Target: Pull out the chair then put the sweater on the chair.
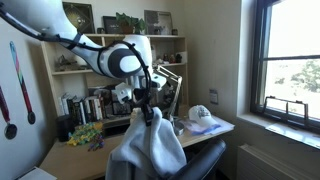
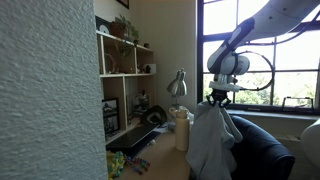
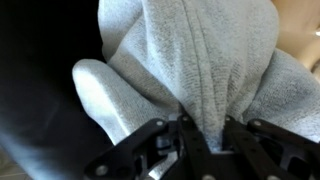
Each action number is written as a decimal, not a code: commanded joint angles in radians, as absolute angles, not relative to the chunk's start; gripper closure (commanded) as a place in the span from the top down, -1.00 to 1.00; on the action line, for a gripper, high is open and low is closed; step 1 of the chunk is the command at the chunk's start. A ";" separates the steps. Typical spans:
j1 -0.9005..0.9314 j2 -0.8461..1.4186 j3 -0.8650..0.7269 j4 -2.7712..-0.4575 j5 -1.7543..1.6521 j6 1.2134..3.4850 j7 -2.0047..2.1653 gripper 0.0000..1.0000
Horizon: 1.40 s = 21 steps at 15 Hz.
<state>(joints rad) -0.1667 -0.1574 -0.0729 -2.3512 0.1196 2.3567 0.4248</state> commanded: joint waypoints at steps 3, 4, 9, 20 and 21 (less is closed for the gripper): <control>-0.149 0.029 -0.107 -2.453 0.222 2.635 0.259 0.01; -0.149 0.061 -0.107 -2.453 0.246 2.662 0.233 0.14; -0.151 -0.005 -0.103 -2.418 0.303 2.563 0.189 0.93; -0.065 -0.474 -0.023 -2.397 0.175 2.165 0.199 1.00; -0.073 -0.416 -0.035 -2.385 0.195 2.201 0.203 1.00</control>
